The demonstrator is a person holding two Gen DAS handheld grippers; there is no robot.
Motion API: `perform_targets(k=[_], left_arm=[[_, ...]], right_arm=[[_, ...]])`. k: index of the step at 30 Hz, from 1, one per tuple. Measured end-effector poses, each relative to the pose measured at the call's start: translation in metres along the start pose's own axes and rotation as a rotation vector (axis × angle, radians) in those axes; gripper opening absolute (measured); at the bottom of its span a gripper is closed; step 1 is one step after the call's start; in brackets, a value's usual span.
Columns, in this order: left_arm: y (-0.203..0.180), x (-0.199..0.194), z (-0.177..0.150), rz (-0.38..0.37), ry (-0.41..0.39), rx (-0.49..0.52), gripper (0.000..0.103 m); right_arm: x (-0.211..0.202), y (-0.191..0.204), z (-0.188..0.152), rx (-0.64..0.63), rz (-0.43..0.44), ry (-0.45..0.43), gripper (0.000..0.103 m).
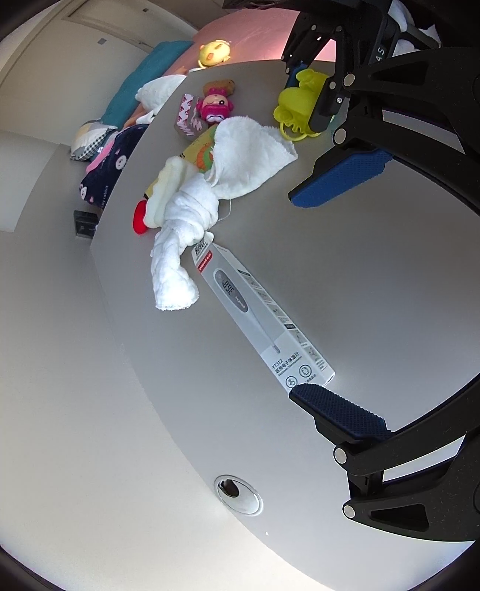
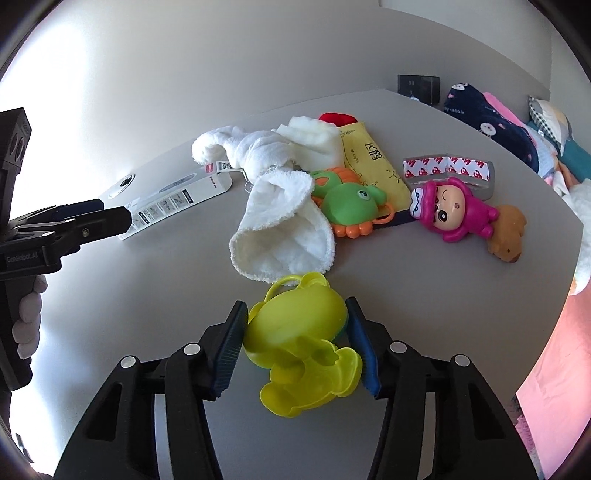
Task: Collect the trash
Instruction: 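Grasp the lime-green frog toy with the right tool while the left tool grasps the white thermometer box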
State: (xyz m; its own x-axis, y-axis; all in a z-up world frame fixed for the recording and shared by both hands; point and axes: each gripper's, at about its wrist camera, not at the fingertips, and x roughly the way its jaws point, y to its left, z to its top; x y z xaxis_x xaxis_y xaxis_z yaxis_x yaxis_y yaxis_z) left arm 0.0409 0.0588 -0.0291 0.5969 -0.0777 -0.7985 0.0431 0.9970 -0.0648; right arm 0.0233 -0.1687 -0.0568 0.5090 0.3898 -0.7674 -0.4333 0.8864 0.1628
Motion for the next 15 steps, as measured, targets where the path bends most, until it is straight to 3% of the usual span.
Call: perform_targets(k=[13, 14, 15], left_arm=[[0.01, 0.057, 0.028, 0.026, 0.046, 0.118, 0.093], [0.011, 0.063, 0.029, 0.036, 0.056, 0.128, 0.092], [0.011, 0.068, 0.029, 0.049, 0.063, 0.136, 0.085]], right_arm=[[-0.013, -0.021, 0.017, 0.13, -0.003, -0.018, 0.053], [-0.014, -0.023, 0.017, 0.143, -0.004, -0.017, 0.053], [-0.015, -0.024, 0.017, 0.147, -0.011, -0.018, 0.053]])
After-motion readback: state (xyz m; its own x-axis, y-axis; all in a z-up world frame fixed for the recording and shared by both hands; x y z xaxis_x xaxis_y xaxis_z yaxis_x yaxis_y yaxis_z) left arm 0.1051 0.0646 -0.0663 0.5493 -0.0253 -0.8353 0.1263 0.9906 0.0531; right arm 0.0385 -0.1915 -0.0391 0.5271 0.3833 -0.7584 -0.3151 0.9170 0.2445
